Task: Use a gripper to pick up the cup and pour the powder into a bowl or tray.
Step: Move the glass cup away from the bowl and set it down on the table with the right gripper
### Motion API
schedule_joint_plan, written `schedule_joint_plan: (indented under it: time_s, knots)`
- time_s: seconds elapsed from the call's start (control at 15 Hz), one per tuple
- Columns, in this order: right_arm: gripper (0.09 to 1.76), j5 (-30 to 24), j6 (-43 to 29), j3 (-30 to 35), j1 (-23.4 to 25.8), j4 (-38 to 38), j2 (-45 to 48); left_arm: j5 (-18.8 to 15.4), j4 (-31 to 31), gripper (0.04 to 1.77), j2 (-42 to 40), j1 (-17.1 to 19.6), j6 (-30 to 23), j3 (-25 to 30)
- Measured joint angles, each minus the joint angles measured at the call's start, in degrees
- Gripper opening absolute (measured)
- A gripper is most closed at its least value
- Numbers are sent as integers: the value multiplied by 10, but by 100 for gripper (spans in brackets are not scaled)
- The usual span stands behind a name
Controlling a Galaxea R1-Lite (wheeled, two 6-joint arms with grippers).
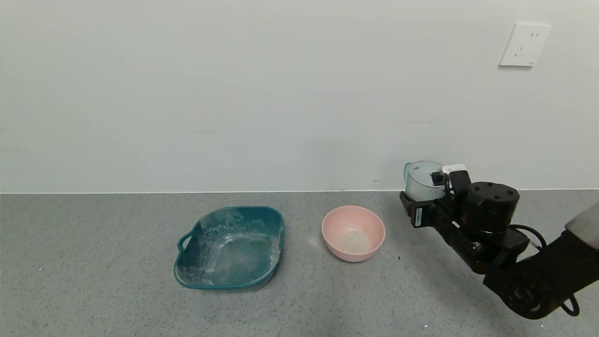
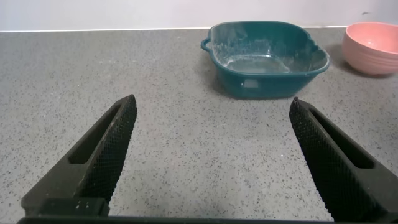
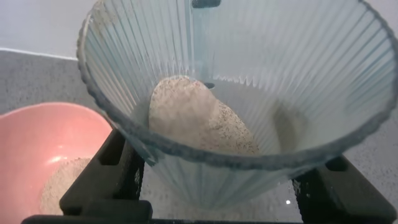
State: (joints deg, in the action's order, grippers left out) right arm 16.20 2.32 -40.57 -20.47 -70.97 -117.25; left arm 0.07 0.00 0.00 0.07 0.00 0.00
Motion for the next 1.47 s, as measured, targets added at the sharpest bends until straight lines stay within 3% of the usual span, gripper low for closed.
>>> schedule_joint_plan:
  time_s: [0.2,0.87,1.27,1.47]
  knots:
    - [134,-2,-16,5,-8,-43,-21,0,0,176,0,0,0,0]
    - [134,-29,-46,4,-6,-45,-56,0,0,176,0,0,0,0]
    - [134,-90,-56,-14,38,-90,-111,0,0,176,0,0,0,0]
    - [134,-94,-55,-34,58,-91,-143,0,0,176,0,0,0,0]
